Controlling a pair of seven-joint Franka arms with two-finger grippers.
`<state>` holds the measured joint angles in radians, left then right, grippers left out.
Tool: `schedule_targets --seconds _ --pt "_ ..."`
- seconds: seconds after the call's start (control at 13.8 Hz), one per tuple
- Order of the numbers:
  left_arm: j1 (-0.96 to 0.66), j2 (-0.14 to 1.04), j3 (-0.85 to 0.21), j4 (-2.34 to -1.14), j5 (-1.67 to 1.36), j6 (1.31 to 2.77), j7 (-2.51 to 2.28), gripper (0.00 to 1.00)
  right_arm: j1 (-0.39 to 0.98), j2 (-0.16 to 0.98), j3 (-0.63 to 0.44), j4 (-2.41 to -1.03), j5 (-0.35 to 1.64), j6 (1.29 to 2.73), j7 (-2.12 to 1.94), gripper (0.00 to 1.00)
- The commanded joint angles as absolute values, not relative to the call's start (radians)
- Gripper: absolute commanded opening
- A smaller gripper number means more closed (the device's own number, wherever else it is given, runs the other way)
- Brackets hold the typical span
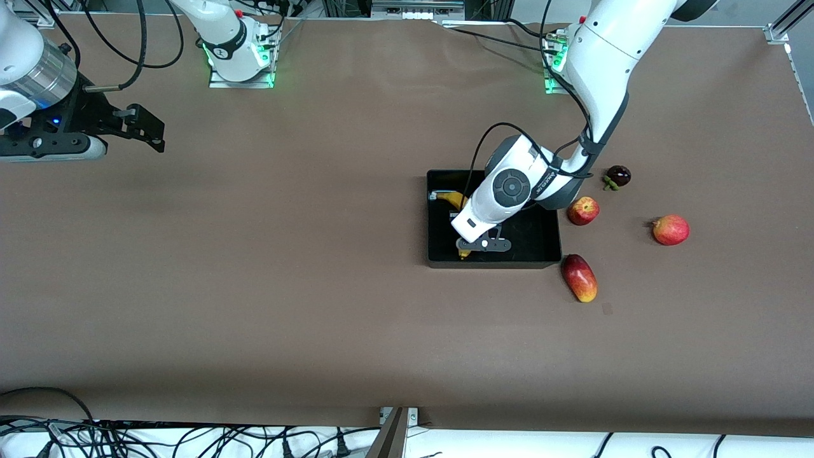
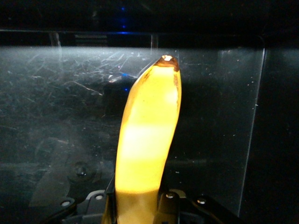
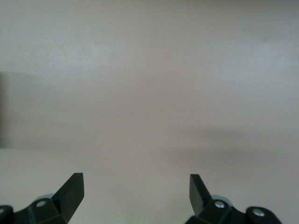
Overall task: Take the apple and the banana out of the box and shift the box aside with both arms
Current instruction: 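Carry the banana out of the tray and lower it beside the apples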
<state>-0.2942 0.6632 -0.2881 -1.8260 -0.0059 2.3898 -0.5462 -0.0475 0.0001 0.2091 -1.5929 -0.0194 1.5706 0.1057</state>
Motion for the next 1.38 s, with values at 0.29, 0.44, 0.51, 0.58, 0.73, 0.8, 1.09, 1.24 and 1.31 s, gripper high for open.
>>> schedule_targets --seconds 0.29,0.44,0.51,0.58,0.73,0.8,1.09,1.24,1.31 --pt "-0.281 0.514 -0.288 -1.752 0.011 2.11 -0.575 0.0 -0.054 0.005 0.216 -1.575 -0.011 1.563 0.115 1.0" --pt "-0.259 0.489 -0.285 -1.666 0.011 1.977 -0.571 0.0 -0.054 0.003 0.216 -1.575 -0.011 1.563 0.115 1.0" --pt "-0.241 0.488 -0.285 -1.608 0.011 1.894 -0.568 0.0 -0.054 0.005 0.216 -1.575 -0.011 1.562 0.115 1.0" --pt "-0.229 0.489 -0.282 -1.551 0.011 1.805 -0.565 0.0 -0.054 0.005 0.216 -1.575 -0.011 1.56 0.115 1.0" --pt "-0.163 0.489 -0.279 -1.487 0.027 1.66 -0.52 0.0 -0.054 0.003 0.216 -1.575 -0.011 1.56 0.115 1.0" --pt "-0.116 0.489 -0.281 -1.485 0.046 1.64 -0.436 0.0 -0.054 0.003 0.216 -1.575 -0.009 1.559 0.115 1.0" --pt "0.078 0.515 -0.278 -1.496 0.052 1.647 -0.125 0.0 -0.054 0.002 0.216 -1.575 -0.009 1.555 0.115 1.0" --pt "0.138 0.549 -0.279 -1.496 0.153 1.666 -0.034 0.0 -0.054 0.003 0.216 -1.575 -0.009 1.554 0.114 1.0" --pt "0.155 0.566 -0.278 -1.499 0.188 1.686 -0.008 0.0 -0.054 0.003 0.216 -1.575 -0.009 1.554 0.114 1.0"
